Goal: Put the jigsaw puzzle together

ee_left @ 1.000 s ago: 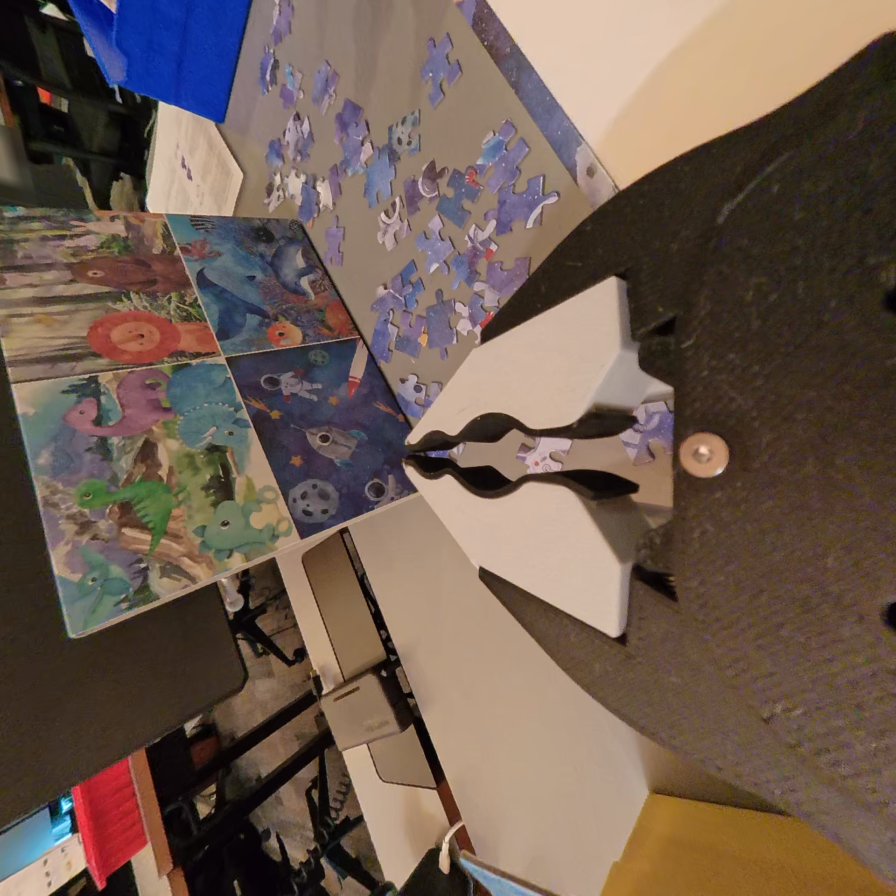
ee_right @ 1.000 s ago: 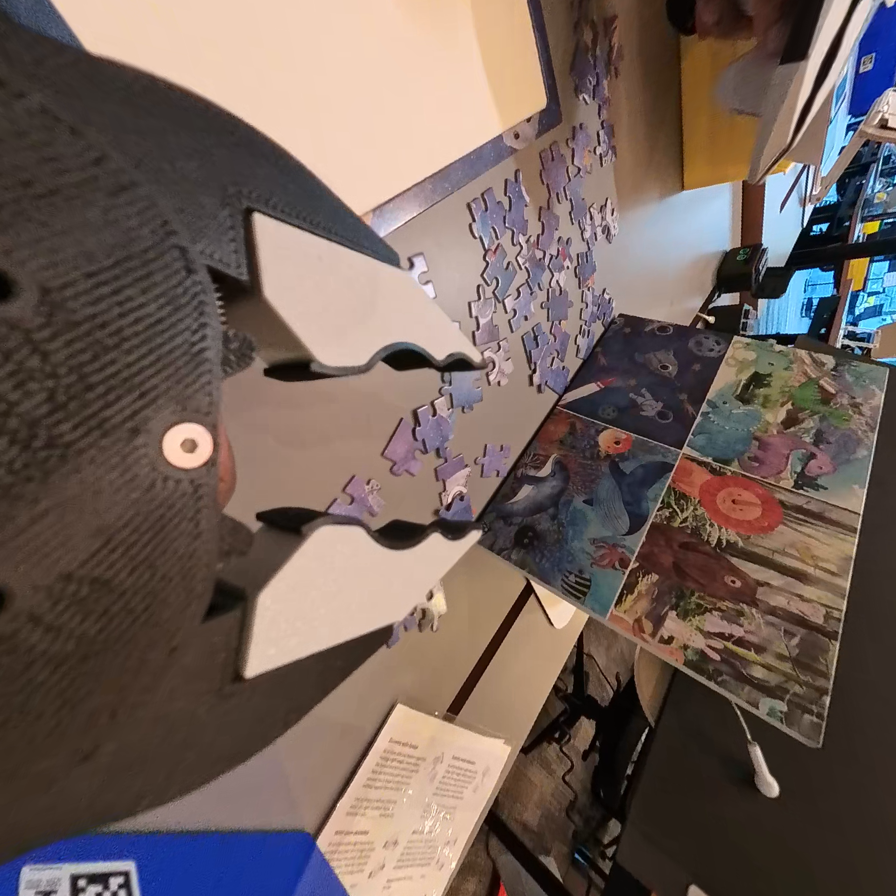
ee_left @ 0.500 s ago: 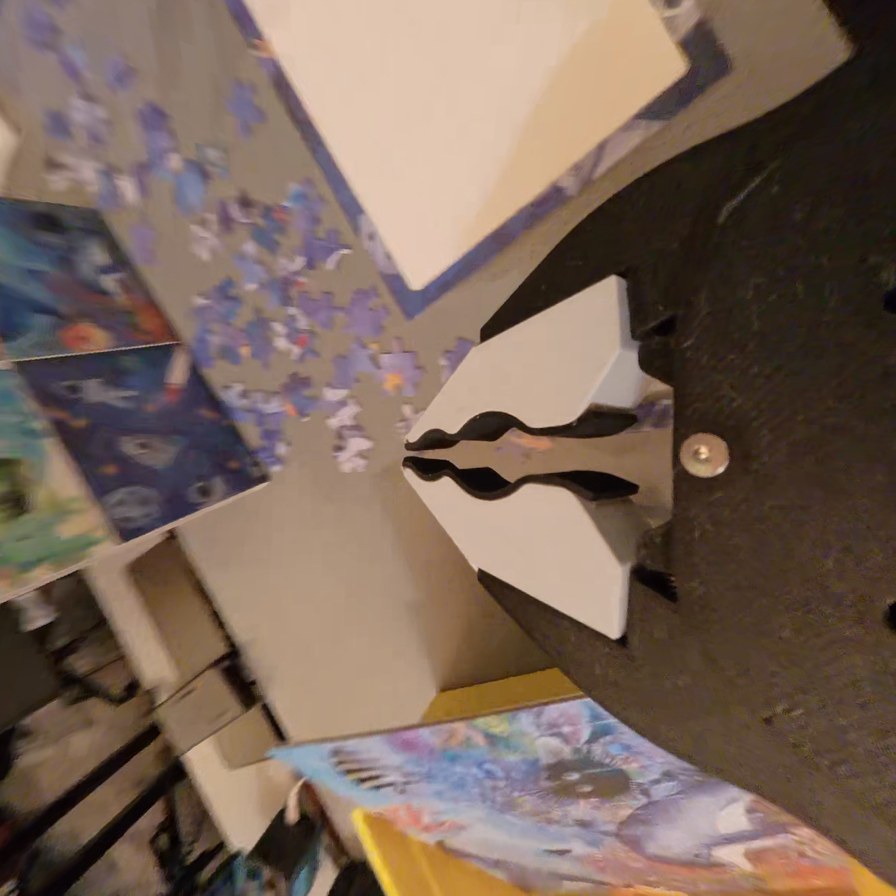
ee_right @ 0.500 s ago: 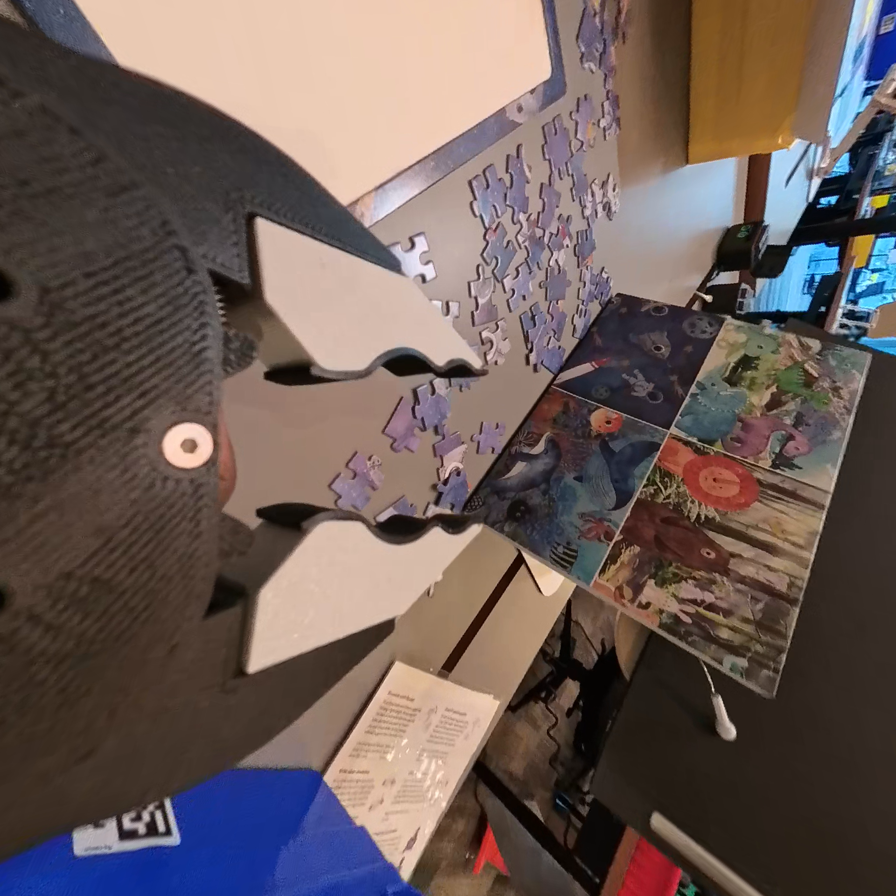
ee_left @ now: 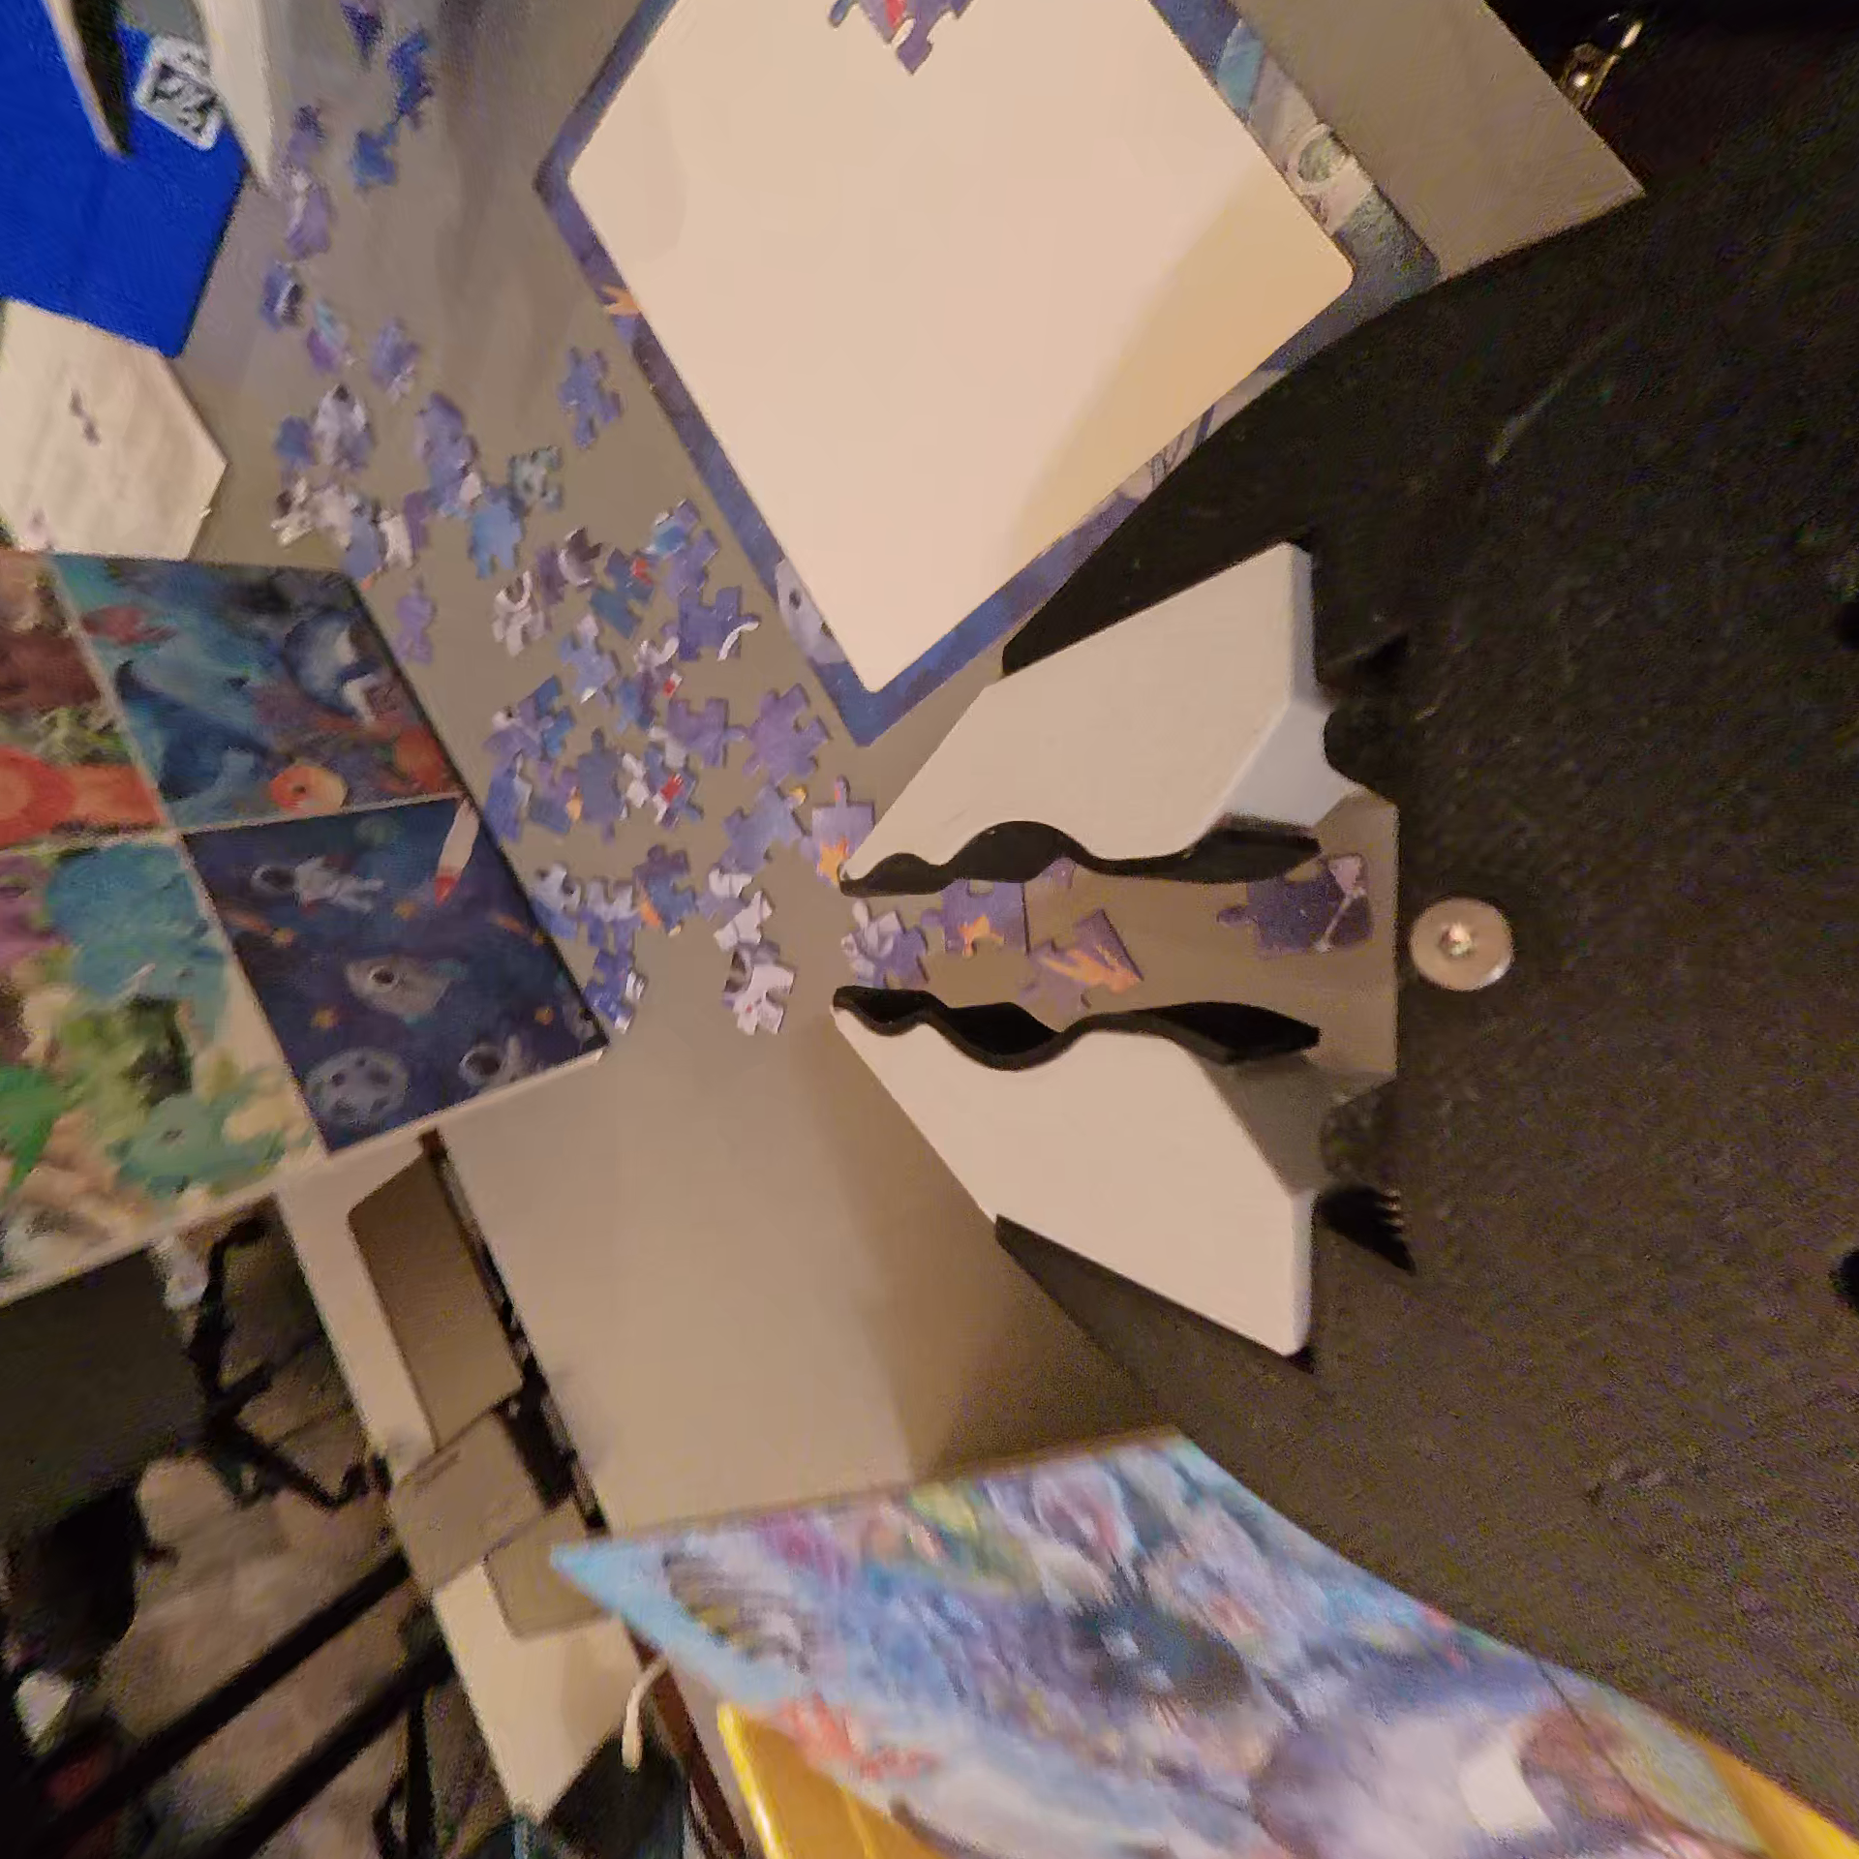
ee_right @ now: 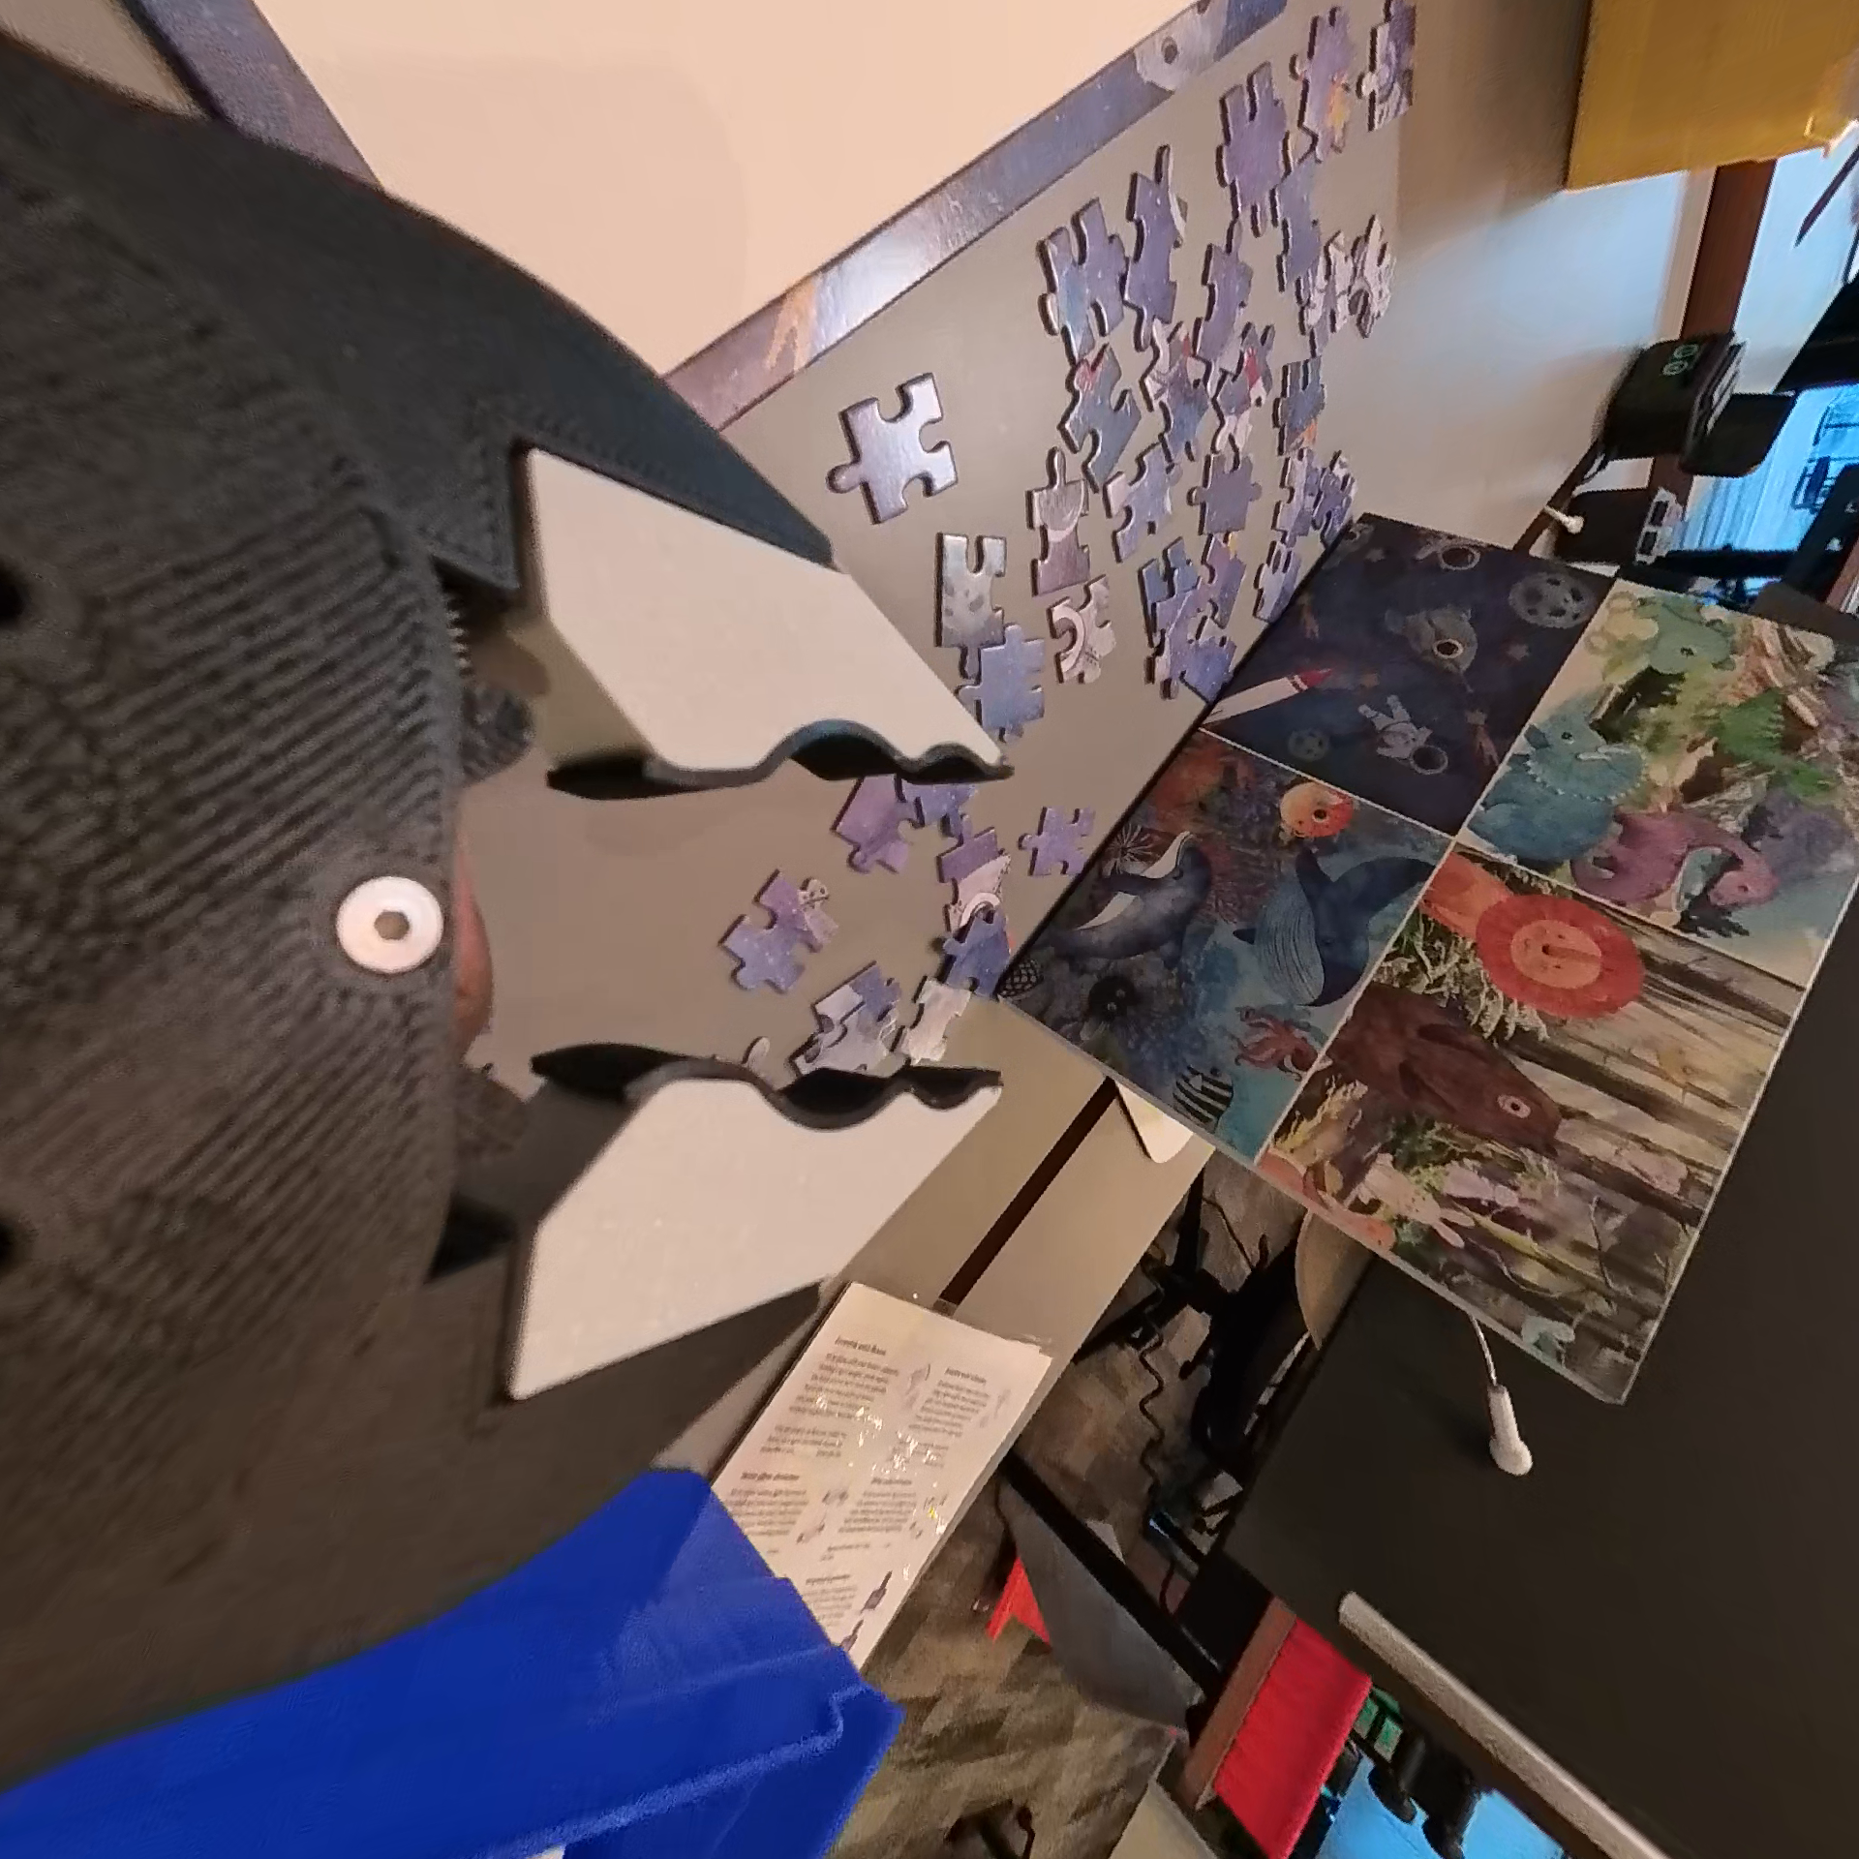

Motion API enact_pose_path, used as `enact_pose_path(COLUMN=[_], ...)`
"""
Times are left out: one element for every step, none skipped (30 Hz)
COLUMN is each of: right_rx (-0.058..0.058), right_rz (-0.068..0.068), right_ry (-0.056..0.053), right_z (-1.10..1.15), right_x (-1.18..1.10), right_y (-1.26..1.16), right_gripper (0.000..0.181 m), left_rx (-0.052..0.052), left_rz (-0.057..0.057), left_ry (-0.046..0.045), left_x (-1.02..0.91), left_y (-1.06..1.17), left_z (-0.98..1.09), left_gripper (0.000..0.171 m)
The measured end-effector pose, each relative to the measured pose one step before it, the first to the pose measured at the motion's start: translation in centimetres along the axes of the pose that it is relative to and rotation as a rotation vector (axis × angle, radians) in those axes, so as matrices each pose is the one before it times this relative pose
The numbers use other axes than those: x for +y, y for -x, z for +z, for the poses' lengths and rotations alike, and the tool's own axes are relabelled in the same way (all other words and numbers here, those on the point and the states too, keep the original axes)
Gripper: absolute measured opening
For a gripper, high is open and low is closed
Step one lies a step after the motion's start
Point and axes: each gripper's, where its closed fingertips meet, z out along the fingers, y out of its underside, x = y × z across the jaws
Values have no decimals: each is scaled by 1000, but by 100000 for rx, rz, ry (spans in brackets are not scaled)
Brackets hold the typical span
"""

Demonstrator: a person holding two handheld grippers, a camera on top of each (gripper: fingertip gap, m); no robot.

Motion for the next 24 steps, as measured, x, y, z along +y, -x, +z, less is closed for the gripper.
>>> enact_pose_path(right_rx=[177, 459, 631, 1240, 1619, 1945, 2117, 1868, 2014, 2231, 2021, 1140, 723, 488, 1956, 4196, 2826, 740, 409, 1098, 1025, -20, -486, -326], right_rz=[357, 134, -8, -193, -560, -813, -966, -1275, -1427, -993, -536, -71, 882, 995, 1677, 2750, 1809, 204, -600, -796, -537, 19, 773, 1233], right_ry=[-283, -143, -62, -366, -814, -1093, -1276, -1239, -1258, -1153, -1468, -1592, -1071, -216, 1078, 3636, 4624, 3669, 2044, 992, 558, 415, 84, -309], right_z=[-65, -68, -100, -157, -221, -288, -332, -351, -356, -343, -318, -303, -252, -134, 16, 122, 221, 248, 193, 119, 58, 38, 26, 35], right_x=[-9, 7, -8, -78, -184, -264, -333, -363, -414, -423, -422, -359, -208, -13, 235, 627, 799, 704, 466, 303, 201, 159, 71, -9], right_y=[-96, -145, -181, -278, -333, -397, -421, -385, -398, -394, -332, -157, -65, -48, -312, -666, -491, -181, -106, -181, -178, -34, 35, 31], right_gripper=[55, 54, 52, 51, 51, 50, 49, 44, 37, 29, 24, 21, 13, 0, 0, 0, 0, 0, 0, 0, 0, 0, 0, 0], left_rx=[2050, 907, 382, 883, 974, 503, 106, 184, 406, 431, 936, 1756, 2107, 1932, 2203, 2709, 1162, -1264, -2680, -1722, -286, -682, -1587, -1516], left_rz=[807, 639, 708, 929, 1096, 1179, 1248, 1350, 1209, 754, 144, -489, -815, -988, -828, -103, -95, -703, -1648, -1775, -1145, -769, -598, -615], left_ry=[1781, 1647, 1062, 407, -157, -186, -89, -399, -966, -1414, -1768, -1658, -1512, -1688, -1901, -2224, -1553, 244, 733, 414, 58, -886, -2192, -2825], left_x=[305, 223, 69, -67, -184, -235, -262, -291, -318, -331, -321, -237, -156, -93, -39, 45, 349, 699, 671, 411, 148, -131, -351, -389], left_y=[-605, -418, -369, -479, -500, -403, -299, -274, -269, -199, -213, -266, -252, -164, -138, -155, 161, 598, 792, 589, 312, 303, 392, 363], left_z=[746, 727, 653, 566, 511, 493, 495, 512, 571, 645, 703, 738, 754, 760, 804, 829, 819, 741, 612, 408, 134, -112, -266, -302], left_gripper=[18, 20, 21, 22, 23, 24, 25, 25, 25, 26, 27, 28, 30, 31, 33, 39, 43, 45, 45, 45, 45, 47, 49, 49])
